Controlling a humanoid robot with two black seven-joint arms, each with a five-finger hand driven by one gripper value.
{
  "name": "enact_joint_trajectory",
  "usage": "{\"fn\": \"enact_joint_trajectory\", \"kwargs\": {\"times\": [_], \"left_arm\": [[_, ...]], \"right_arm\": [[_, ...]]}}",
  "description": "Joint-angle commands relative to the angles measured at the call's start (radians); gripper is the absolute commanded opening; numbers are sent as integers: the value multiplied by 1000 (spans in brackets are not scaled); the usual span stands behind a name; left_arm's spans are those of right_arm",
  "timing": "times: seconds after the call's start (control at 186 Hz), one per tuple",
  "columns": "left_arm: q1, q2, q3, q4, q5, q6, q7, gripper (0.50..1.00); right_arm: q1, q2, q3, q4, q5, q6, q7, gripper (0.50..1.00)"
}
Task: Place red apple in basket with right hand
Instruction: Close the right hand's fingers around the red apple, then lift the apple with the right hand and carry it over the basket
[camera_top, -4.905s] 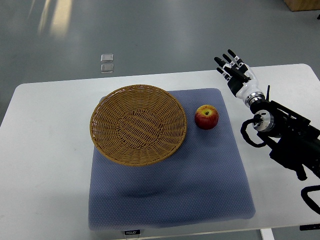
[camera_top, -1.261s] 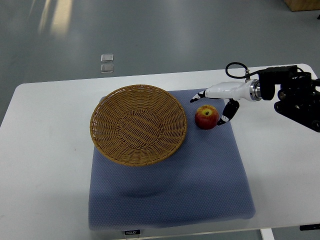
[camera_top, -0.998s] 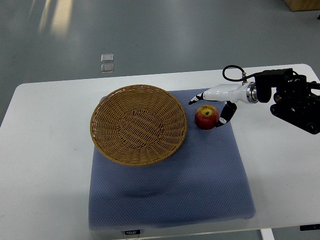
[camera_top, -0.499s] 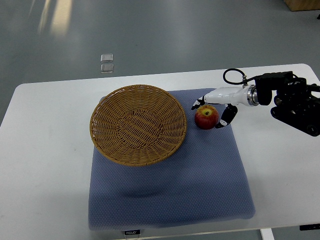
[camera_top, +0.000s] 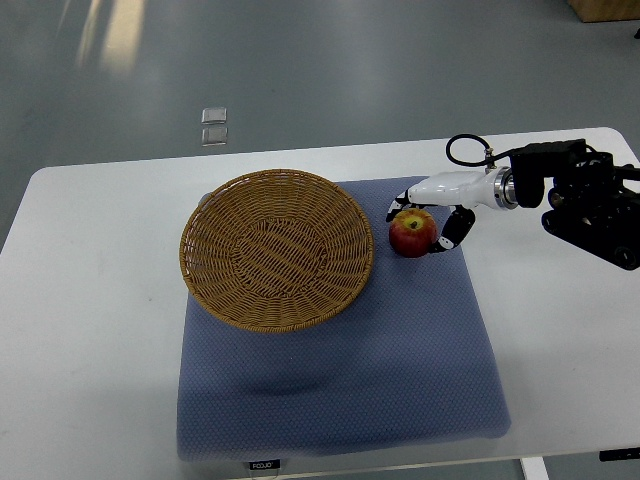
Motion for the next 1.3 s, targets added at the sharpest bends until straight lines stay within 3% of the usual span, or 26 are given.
{"fn": "enact_joint_trajectory", "kwargs": {"times": [0.0,0.193,0.515,0.902,1.293], "left_arm": [[0,0,0,0,0,1,0,1000],[0,0,0,0,0,1,0,1000],[0,0,0,0,0,-1,0,1000],[0,0,0,0,0,-1,0,1000],[0,0,0,0,0,-1,0,1000]], "right_arm": [[1,-3,1,0,2,-1,0,725],[33,-17,3,0,3,3,2,725],[203,-11,6,0,6,37,2,725],[259,190,18,3,20,39,2,729],[202,282,10,-6,9,31,-1,733]]}}
